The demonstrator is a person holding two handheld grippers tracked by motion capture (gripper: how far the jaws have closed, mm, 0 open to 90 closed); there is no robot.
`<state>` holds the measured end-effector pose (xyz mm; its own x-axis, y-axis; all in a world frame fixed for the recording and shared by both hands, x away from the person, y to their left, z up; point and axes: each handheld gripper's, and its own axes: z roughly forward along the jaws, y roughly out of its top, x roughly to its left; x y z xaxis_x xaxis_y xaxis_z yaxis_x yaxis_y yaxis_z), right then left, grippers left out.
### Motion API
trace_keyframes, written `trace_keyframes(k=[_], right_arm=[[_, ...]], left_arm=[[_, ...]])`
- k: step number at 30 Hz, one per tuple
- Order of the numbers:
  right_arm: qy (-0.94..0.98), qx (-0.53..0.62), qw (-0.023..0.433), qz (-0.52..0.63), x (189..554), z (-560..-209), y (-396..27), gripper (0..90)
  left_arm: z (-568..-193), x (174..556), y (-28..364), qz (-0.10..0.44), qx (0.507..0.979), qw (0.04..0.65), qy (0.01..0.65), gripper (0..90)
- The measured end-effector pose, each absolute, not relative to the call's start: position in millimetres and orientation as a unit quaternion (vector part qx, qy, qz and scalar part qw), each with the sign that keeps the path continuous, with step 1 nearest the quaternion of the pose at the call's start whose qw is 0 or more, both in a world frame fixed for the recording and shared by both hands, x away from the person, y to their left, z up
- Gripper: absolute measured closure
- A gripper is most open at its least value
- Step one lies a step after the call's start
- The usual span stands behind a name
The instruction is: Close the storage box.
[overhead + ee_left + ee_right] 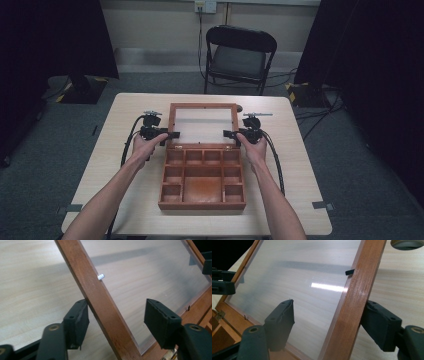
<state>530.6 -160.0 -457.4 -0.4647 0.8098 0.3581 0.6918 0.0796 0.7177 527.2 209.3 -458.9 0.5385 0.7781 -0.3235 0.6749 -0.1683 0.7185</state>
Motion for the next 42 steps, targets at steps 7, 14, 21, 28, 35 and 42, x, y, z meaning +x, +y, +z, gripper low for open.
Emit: trace_keyframes(k=[7, 14, 21, 28, 35, 42], right_arm=[[0.731, 0.506, 0.073, 0.452, 526, -446, -162, 28.0], [0.731, 0.492, 0.085, 0.465, 520, -430, -163, 28.8], [0.728, 0.484, 0.086, 0.477, 517, -418, -164, 27.8], [0.726, 0.483, 0.083, 0.482, 517, -413, -163, 24.2], [0.732, 0.486, 0.101, 0.466, 521, -406, -162, 34.9], [0.729, 0.484, 0.101, 0.473, 515, -402, -171, 49.2]], left_arm=[[-452, 525, 207, 0.066, 0.755, 0.451, 0.472, 39.1], [-441, 522, 206, 0.074, 0.750, 0.469, 0.461, 40.0], [-430, 516, 206, 0.082, 0.753, 0.474, 0.450, 40.1], [-422, 514, 205, 0.086, 0.748, 0.483, 0.447, 40.4], [-416, 517, 203, 0.091, 0.744, 0.487, 0.449, 42.1], [-411, 513, 208, 0.089, 0.750, 0.492, 0.433, 46.4]])
